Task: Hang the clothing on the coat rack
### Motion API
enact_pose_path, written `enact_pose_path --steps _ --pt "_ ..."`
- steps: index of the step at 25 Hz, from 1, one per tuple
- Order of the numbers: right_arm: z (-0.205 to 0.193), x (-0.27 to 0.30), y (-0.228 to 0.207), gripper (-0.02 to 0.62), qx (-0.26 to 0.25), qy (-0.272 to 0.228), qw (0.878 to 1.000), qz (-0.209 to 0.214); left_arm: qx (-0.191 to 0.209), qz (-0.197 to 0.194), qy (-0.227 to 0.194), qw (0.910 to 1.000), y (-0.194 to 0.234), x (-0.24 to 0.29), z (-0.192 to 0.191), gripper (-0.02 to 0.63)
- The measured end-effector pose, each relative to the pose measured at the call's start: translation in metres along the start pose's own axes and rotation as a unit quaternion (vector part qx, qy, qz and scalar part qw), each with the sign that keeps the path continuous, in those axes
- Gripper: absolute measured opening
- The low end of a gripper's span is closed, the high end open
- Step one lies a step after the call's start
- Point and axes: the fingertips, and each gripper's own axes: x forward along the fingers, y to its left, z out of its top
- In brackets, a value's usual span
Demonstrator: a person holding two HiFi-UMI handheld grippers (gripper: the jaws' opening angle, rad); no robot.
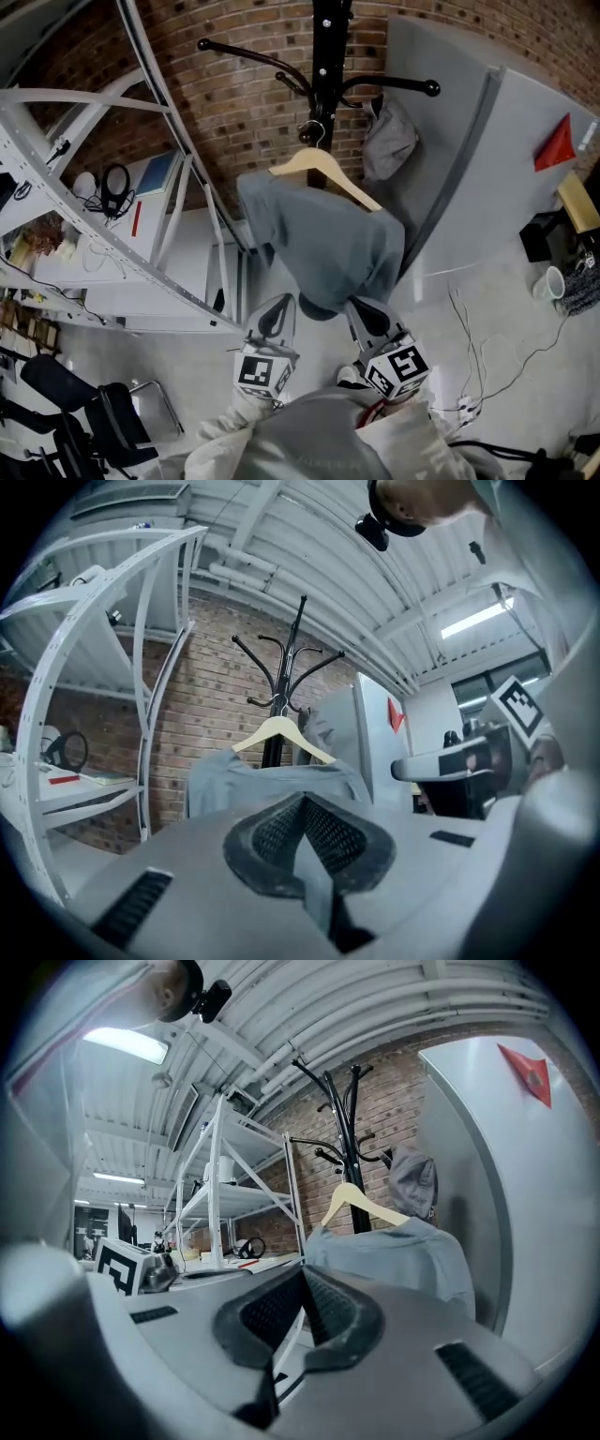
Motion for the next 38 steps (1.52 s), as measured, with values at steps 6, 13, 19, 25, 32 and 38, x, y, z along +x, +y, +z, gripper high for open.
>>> enact_pose_path --steps 6,13,19,25,32,38 --pt "-0.013 -0.017 0.050 0.021 -0.003 0.011 1.000 -0.002 -0.012 0.002 0.003 0.9999 0.004 -0.051 -0.005 0.008" --pt "-0.030 -0.044 0.109 0.021 -0.012 0.027 0.999 -0.014 -0.029 -0.018 0.026 0.9991 -0.004 -0.116 -0.019 0.008" --pt "-0.038 -0.070 0.138 0.021 -0.020 0.041 0.999 -0.026 -0.038 -0.039 0.034 0.9980 -0.022 -0.145 -0.022 0.008" --pt "-0.034 -0.079 0.139 0.021 -0.024 0.037 0.998 -0.038 -0.035 -0.050 0.025 0.9978 -0.033 -0.153 -0.019 0.008" --pt "-0.023 -0.086 0.124 0.021 -0.033 0.034 0.998 -0.033 -0.032 -0.050 0.021 0.9980 -0.048 -0.137 -0.010 0.008" --pt "-0.025 -0.100 0.105 0.021 -0.022 0.031 0.999 -0.036 -0.038 -0.048 0.031 0.9976 -0.069 -0.128 -0.017 0.008"
